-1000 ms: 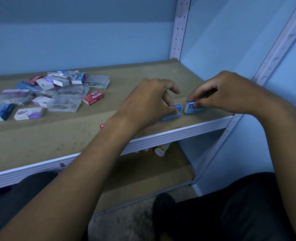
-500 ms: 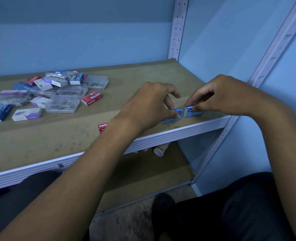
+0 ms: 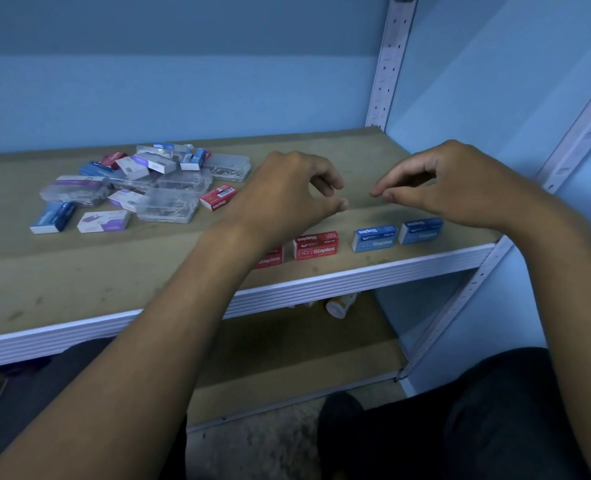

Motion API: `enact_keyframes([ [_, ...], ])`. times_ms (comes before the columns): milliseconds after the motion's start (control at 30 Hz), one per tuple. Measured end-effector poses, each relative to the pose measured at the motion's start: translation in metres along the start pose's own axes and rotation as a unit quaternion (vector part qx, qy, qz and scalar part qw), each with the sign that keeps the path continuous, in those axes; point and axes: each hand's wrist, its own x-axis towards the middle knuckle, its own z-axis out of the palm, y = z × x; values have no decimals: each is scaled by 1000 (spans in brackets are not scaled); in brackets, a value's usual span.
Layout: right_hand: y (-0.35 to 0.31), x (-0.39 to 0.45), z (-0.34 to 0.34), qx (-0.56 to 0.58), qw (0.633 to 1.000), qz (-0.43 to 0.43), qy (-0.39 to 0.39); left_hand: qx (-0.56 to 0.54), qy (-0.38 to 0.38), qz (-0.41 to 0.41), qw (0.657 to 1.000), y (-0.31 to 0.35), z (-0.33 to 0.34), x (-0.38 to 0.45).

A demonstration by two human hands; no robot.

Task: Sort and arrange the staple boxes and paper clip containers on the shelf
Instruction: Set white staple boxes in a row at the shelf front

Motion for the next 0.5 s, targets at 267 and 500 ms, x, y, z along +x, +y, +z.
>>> enact_keyframes([
  [267,-49,38,29,12,998,-39,-38,52,37,-48,997,-36,-39,-22],
  [500,-105,74,71,27,994,-71,-75,89,54,-108,989,-76,-83,-57],
])
